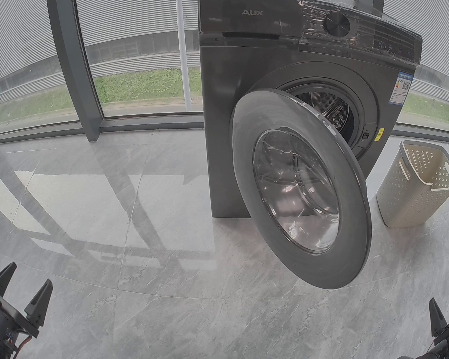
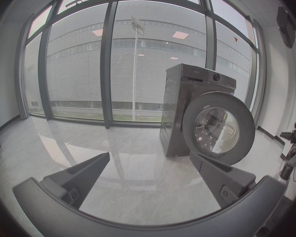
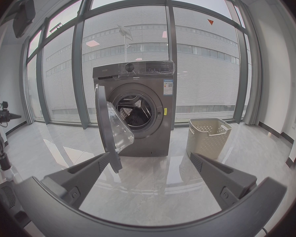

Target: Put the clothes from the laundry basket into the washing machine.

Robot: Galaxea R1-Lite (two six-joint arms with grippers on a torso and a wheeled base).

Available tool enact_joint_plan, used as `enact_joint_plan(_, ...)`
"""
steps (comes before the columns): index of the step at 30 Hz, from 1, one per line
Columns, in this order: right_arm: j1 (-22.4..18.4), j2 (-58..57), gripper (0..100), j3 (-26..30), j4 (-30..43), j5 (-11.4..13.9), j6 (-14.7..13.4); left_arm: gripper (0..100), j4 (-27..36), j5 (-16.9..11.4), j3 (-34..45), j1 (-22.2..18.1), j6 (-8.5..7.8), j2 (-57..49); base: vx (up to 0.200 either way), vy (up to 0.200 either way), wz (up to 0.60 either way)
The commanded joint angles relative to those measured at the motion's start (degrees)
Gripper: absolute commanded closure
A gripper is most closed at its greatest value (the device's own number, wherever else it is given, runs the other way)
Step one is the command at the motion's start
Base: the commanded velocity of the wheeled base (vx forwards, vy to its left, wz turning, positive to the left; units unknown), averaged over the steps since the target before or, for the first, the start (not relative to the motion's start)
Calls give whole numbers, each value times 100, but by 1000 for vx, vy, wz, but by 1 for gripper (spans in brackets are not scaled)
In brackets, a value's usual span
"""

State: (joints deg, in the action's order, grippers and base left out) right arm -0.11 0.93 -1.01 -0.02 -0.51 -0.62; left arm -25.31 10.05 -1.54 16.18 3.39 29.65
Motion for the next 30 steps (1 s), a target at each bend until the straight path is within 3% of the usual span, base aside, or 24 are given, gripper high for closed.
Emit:
enact_joint_plan(1, -7, -84, 0, 75, -165, -19, -8, 0, 1019, -205, 154, -756, -66, -1778, 0, 0, 0)
enact_joint_plan(3, -7, -84, 0, -250, -648, -28, 71, 0, 1836, -407, 154, -985, -181, -2332, 0, 0, 0)
enact_joint_plan(5, -15, -84, 0, -655, -718, 25, 71, 0, 2241, -591, 136, -1046, -154, -2543, 0, 0, 0)
enact_joint_plan(7, 90, 101, 0, -1244, -314, 253, 27, 0, 2179, -635, 136, -1117, -119, -2455, 0, 0, 0)
enact_joint_plan(10, 380, 760, 0, -1481, 187, 763, 1, 0, 2170, -653, 136, -1301, -242, -2473, 0, 0, 0)
enact_joint_plan(15, 784, 1964, 0, -1613, 20, 886, 89, 0, 2276, -908, 110, -1679, -277, -2824, 0, 0, 0)
enact_joint_plan(18, 1171, 2825, 0, -1815, -165, 1159, 176, 0, 2302, -838, 101, -1679, -277, -2859, 0, 0, 0)
enact_joint_plan(22, 1602, 3959, 0, -1955, -709, 1431, 115, 0, 2469, -301, 39, -1697, -330, -2842, 0, 0, 0)
enact_joint_plan(24, 1716, 4451, 0, -1947, -1070, 1484, 115, 0, 2496, -301, 31, -1697, -330, -2842, 0, 0, 0)
enact_joint_plan(26, 1742, 4873, 0, -1955, -1430, 1493, 115, 0, 2487, -583, 92, -1618, -251, -2886, 0, 0, 0)
enact_joint_plan(27, 1751, 5128, 0, -1947, -1632, 1501, 115, 0, 2513, -961, 127, -1574, -321, -2912, 0, 0, 0)
enact_joint_plan(29, 1760, 5497, 0, -1955, -1914, 1493, 115, 0, 2496, -1040, 136, -1609, -260, -2930, 0, 0, 0)
enact_joint_plan(30, 1760, 5638, 0, -1955, -2019, 1493, 115, 0, 2487, -943, 136, -1600, -251, -2947, 0, 0, 0)
